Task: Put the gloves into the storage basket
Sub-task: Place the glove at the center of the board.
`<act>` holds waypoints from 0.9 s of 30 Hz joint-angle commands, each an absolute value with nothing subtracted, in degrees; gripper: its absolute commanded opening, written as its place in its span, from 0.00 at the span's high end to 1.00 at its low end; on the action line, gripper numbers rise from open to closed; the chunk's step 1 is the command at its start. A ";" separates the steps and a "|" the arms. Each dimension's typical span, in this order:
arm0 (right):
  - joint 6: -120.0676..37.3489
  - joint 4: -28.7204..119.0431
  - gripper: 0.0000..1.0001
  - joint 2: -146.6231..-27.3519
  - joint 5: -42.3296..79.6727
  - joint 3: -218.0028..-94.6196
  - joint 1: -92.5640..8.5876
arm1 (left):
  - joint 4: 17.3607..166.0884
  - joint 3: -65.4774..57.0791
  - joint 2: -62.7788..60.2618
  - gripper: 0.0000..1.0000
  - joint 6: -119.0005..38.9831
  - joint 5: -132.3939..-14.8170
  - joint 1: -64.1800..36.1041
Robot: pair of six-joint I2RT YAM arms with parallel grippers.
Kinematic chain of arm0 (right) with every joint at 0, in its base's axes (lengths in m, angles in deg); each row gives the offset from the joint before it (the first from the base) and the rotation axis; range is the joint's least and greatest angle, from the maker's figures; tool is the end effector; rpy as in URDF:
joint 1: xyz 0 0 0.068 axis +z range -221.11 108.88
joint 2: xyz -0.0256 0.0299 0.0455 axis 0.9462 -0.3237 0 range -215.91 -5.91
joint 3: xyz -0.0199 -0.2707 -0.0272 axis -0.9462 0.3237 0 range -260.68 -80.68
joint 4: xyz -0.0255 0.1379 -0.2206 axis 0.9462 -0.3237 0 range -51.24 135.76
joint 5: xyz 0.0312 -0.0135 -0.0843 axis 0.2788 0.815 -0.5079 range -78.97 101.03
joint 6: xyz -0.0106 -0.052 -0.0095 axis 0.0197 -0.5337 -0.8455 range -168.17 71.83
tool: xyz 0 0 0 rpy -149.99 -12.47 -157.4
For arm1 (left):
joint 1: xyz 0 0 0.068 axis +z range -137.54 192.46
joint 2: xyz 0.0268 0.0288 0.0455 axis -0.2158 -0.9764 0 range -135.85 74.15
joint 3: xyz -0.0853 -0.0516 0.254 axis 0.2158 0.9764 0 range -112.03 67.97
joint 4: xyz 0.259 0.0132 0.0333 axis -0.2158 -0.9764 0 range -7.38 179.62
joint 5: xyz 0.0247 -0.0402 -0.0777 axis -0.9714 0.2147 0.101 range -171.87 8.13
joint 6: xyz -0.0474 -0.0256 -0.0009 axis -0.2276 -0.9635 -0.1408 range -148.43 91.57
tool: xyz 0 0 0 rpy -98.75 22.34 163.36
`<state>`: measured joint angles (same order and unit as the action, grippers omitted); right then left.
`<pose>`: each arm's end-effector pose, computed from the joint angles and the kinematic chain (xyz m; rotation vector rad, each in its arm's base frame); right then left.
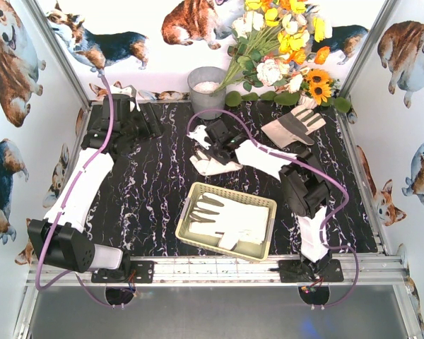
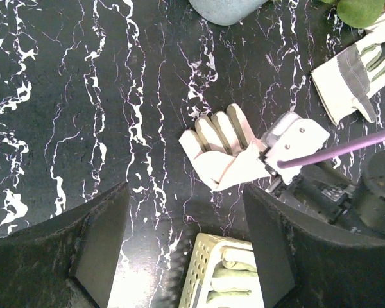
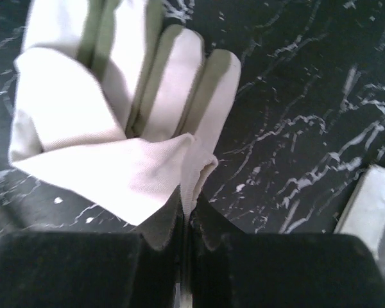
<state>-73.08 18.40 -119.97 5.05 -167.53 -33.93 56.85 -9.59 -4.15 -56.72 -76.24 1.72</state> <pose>0.3498 0.2607 0.2068 -1.2615 2.1772 -0.0447 0.2974 -0.0600 0.3685 -0.2774 2.1773 -0.4955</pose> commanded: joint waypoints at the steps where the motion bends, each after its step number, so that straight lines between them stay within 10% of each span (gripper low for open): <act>1: -70.65 24.03 1.00 -121.56 -10.60 -170.93 -33.23 | 56.31 -11.00 -3.53 0.34 -58.23 -75.73 2.69; 13: -70.55 26.36 1.00 -120.86 -17.64 -171.20 -35.31 | 56.53 -11.10 -4.36 0.34 -59.08 -74.03 2.72; 21: -70.23 24.27 1.00 -118.76 0.35 -167.29 -34.34 | 57.02 -8.85 -3.58 0.34 -59.54 -73.53 2.76; 27: -66.88 23.18 0.74 -115.82 4.87 -163.65 -33.61 | 57.60 -6.92 -3.24 0.34 -60.60 -72.65 2.71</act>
